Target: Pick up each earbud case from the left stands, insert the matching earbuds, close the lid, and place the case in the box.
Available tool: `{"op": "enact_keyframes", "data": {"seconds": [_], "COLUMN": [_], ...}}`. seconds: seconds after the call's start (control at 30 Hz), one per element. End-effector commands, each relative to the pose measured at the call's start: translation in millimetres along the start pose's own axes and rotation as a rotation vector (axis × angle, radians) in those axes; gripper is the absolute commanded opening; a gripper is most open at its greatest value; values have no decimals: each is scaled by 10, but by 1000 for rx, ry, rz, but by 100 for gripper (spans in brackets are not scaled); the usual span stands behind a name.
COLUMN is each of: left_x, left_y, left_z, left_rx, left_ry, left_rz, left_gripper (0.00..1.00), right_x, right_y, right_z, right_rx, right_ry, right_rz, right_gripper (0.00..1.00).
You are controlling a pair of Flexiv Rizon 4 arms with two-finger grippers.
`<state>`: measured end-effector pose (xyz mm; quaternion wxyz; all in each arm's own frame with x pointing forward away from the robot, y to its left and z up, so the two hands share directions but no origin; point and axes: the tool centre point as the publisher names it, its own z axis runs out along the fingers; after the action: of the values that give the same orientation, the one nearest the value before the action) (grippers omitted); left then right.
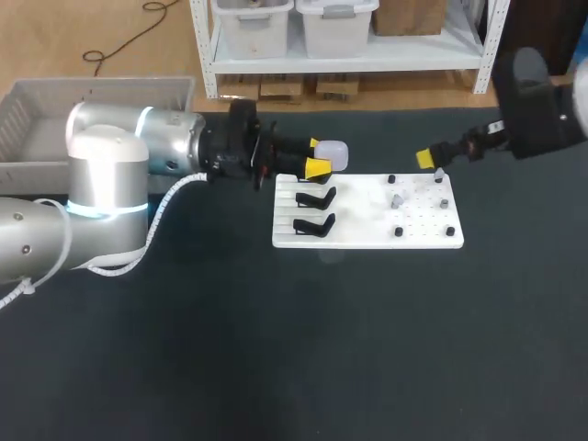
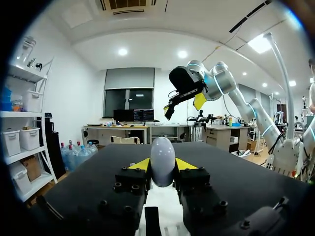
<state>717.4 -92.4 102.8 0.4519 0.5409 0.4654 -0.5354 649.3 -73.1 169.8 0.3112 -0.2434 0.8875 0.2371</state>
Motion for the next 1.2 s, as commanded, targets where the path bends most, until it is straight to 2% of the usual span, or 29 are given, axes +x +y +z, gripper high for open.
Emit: {"op": "enact_keyframes", "data": {"seconds": [0.03, 0.37, 0.7, 1.03, 1.2], "left_x": [6, 6, 6, 6, 6], "left_y": [11, 11, 11, 11, 11], "left_z": [-6, -6, -6, -6, -6], "left_rx": [3, 3, 3, 3, 3], "left_ry": [9, 9, 9, 9, 9], "left_rz": [3, 3, 3, 3, 3], "left_gripper": [0, 0, 0, 0, 0], "right_x": [-81, -197, -245, -265, -295], "right_y": [123, 467, 643, 593, 539], "right_z": [89, 341, 625, 846, 942], "right_rx": [-13, -68, -104, -74, -70], "right_ry": [20, 73, 144, 210, 229], "right_rz": [-9, -51, -32, -66, -44], "right_gripper": [100, 100, 100, 100, 100]}}
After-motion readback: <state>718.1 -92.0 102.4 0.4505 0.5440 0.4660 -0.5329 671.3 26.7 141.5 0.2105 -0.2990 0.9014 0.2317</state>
